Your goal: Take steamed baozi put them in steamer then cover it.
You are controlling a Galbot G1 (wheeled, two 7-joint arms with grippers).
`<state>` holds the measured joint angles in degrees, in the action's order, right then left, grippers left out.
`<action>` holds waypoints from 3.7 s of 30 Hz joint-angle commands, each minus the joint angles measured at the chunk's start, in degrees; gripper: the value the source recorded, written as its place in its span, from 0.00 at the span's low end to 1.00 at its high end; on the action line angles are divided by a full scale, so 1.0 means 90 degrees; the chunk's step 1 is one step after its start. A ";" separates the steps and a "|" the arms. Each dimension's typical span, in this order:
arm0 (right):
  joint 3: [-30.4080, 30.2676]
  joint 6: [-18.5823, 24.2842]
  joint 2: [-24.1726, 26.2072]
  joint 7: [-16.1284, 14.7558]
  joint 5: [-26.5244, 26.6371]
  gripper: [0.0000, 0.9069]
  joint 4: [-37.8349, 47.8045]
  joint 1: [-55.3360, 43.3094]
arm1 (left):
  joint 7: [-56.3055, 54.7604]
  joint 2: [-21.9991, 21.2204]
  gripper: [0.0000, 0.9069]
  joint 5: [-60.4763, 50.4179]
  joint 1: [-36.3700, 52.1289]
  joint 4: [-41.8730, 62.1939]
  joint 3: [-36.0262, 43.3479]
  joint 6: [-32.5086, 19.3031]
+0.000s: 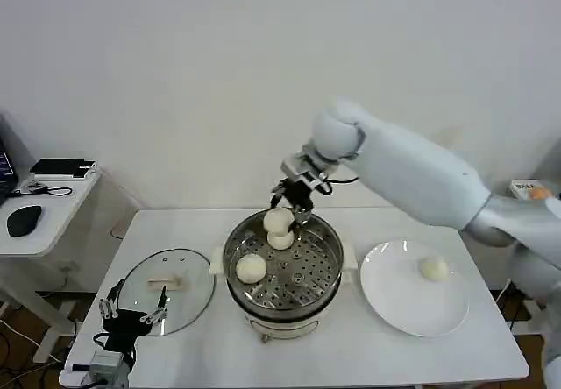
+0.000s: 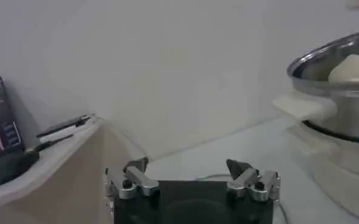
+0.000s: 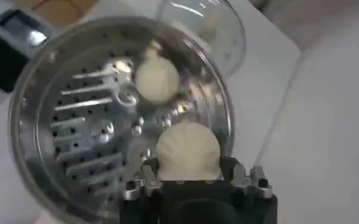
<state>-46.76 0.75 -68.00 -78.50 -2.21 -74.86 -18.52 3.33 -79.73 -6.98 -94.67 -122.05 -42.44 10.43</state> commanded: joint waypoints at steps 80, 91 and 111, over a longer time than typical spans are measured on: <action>0.0785 -0.0719 0.2835 0.0384 0.0835 1.00 -0.1419 0.0041 | 0.0133 0.0101 1.00 0.0212 0.0116 -0.0101 0.0036 0.0027; 0.2074 -0.1773 0.4453 0.0441 -0.0317 1.00 -0.0942 0.2140 | 0.0202 0.0221 1.00 0.0783 0.0184 -0.0054 0.0207 0.0070; 0.2549 -0.0943 0.3420 0.0773 -0.2690 1.00 0.0616 0.3255 | 0.0154 0.0249 1.00 0.0772 0.0160 0.0042 0.0153 0.0071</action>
<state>-26.20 -9.08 -34.84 -72.85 -17.90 -74.94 6.72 4.73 -77.61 -0.56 -93.25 -121.70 -41.12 11.06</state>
